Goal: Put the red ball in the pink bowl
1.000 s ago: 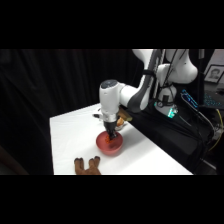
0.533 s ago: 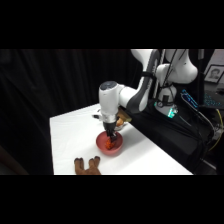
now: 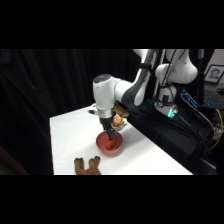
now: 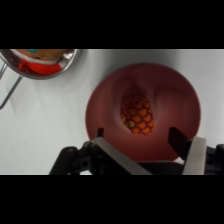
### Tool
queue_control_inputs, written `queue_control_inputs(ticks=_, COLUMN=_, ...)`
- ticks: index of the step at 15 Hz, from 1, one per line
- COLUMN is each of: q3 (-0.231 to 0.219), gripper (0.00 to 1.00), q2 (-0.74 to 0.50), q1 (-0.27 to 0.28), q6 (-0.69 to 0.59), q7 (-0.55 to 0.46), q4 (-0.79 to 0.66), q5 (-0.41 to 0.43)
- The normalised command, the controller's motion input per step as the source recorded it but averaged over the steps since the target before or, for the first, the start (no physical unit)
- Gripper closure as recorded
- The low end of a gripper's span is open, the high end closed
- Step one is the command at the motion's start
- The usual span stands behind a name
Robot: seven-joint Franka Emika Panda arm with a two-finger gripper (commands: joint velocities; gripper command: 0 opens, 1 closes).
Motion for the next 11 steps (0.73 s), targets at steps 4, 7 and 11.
queue_control_inputs(ticks=4, q3=0.09, gripper=0.0, q2=-0.33, q1=-0.119, q6=-0.44, q7=-0.3, q4=0.07, q5=0.181)
queue_control_inputs(ticks=7, q3=0.088, gripper=0.0, q2=-0.31, q1=-0.119, q6=-0.39, q7=-0.31, q4=0.07, q5=0.184)
queue_control_inputs(ticks=11, q3=0.054, gripper=0.0, q2=-0.26, q1=-0.102, q6=-0.36, q7=-0.26, q4=0.12, q5=0.125)
